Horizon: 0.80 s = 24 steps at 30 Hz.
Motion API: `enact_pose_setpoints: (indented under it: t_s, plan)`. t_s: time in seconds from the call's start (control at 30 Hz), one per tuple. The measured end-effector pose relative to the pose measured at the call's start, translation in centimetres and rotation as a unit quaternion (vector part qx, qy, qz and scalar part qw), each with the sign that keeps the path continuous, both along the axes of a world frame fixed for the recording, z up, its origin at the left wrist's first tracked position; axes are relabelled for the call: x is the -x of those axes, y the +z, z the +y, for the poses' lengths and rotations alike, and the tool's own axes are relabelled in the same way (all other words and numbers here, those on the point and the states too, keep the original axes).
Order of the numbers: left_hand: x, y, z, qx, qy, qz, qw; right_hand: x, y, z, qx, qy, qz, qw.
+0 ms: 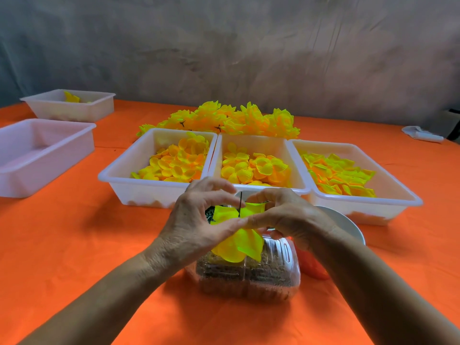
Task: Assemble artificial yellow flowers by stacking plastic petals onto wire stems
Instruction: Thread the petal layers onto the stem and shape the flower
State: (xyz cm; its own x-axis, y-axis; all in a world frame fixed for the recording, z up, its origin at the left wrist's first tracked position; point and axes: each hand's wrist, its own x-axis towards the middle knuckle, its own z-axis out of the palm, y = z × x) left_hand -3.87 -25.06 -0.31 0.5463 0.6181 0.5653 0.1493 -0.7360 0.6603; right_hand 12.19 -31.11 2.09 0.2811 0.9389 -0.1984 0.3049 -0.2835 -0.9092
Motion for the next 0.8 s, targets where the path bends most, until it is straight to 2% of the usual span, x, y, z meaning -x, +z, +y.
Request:
enact_pose_setpoints:
  t_s: [0.2,0.33,0.43,0.5,0.57,0.63,0.8]
  plan:
    - [-0.5,-0.5,0.4,0.099,-0.034,-0.024,0.994,-0.1,0.4,-0.4,0.021,0.006,-0.023,0.999]
    - [-0.7,-0.4,1.3,0.179,-0.075,0.002,0.981,-1.7,1.3,-1.0,-0.007,-0.001,-0.011,1.0]
    - [-0.7,-0.4,1.7,0.207,-0.091,0.03,0.974,-5.3,2.3,-0.7,-0.077,-0.096,-0.024,0.992]
    - [-0.6,-0.5,1.7,0.206,-0.091,0.025,0.974,-8.6,2.1,0.1,-0.121,-0.186,-0.036,0.974]
    - [-0.6,-0.7,1.6,0.2,-0.09,0.023,0.975,-12.2,1.3,0.8,-0.126,-0.262,-0.086,0.953]
    - [-0.6,-0.7,1.6,0.193,-0.087,0.034,0.977,-15.3,-0.1,1.4,-0.082,-0.299,-0.174,0.935]
    - [-0.6,-0.8,1.5,0.13,-0.064,-0.001,0.989,-18.8,-2.0,3.7,0.025,-0.256,-0.321,0.911]
